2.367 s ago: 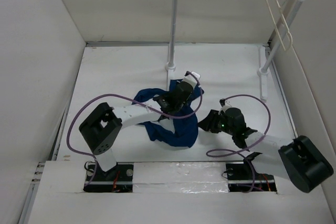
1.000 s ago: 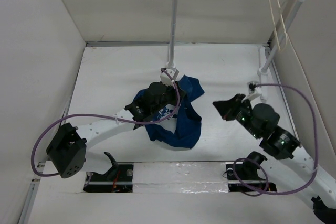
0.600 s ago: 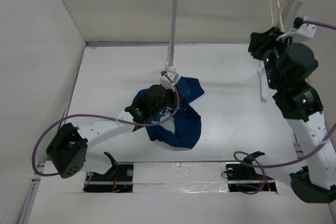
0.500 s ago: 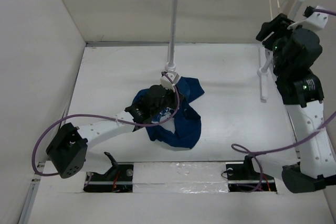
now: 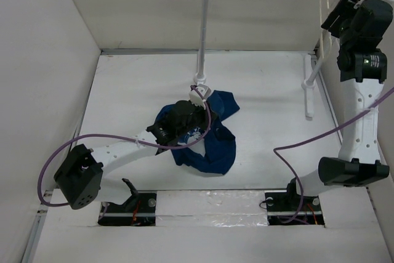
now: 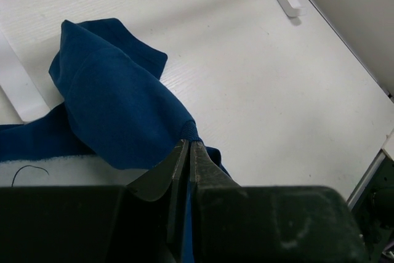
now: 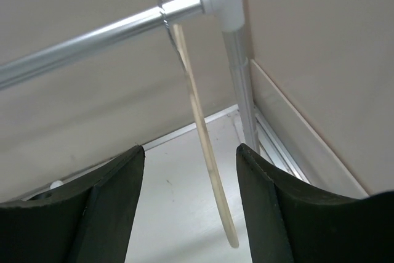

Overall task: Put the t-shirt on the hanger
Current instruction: Pick up the hanger from the clothesline.

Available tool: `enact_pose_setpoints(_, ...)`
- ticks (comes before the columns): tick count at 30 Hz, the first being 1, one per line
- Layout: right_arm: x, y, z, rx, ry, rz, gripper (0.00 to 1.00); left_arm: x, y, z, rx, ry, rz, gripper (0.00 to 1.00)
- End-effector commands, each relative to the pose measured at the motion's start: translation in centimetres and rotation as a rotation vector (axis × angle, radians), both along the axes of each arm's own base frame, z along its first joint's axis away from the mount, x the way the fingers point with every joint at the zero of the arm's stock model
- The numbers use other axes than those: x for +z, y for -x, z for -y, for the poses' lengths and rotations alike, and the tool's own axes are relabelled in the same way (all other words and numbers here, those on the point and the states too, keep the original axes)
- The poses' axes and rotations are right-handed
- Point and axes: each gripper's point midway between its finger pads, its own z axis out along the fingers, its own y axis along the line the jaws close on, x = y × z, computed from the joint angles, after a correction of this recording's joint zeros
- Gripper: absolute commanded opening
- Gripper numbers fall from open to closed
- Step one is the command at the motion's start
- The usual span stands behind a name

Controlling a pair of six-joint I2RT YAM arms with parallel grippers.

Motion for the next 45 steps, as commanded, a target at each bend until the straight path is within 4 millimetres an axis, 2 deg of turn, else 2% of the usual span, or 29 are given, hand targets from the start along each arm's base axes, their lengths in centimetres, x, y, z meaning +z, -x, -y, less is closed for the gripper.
enact_pose_setpoints(1,0.2,-0.7,0.3,0.029,0.041,-0.036,0.66,2.2,0.6,0.8,-0.056,0.070,0.050,0.00)
enact_pose_setpoints(8,-3.8,-3.5,0.2,0.052,0.023,-0.127,0.59,2.0,0.6,1.2,-0.070,0.069,0.040,0.00)
enact_pose_setpoints(13,-4.6,-4.1,0.7,0.030,0.023,-0.143,0.54,2.1,0.7,1.3,-0.078,0.072,0.039,0.00)
enact_pose_setpoints(17,-4.6,-4.2,1.1,0.010,0.024,-0.140,0.44,1.9,0.8,1.3,-0.082,0.069,0.037,0.00)
enact_pose_setpoints(24,-5.6,-4.7,1.5,-0.010,0.023,-0.168,0.38,2.2,0.9,1.3,-0.086,0.072,0.043,0.00)
enact_pose_setpoints(29,-6.5,-5.2,1.9,-0.014,0.015,-0.191,0.38,2.4,1.0,1.2,-0.086,0.075,0.046,0.00)
enact_pose_setpoints(35,-6.7,-5.5,1.8,-0.009,0.016,-0.199,0.37,2.5,1.1,1.3,-0.094,0.079,0.049,0.00)
enact_pose_setpoints(39,-6.2,-5.4,1.9,-0.012,0.019,-0.191,0.23,2.5,1.1,1.4,-0.101,0.081,0.045,0.00)
enact_pose_setpoints(42,-5.2,-5.1,1.5,-0.004,0.030,-0.170,0.11,2.4,1.1,1.4,-0.101,0.081,0.045,0.00)
enact_pose_setpoints(45,-3.7,-5.1,0.6,0.016,0.050,-0.129,0.03,2.3,1.1,1.5,-0.104,0.078,0.041,0.00)
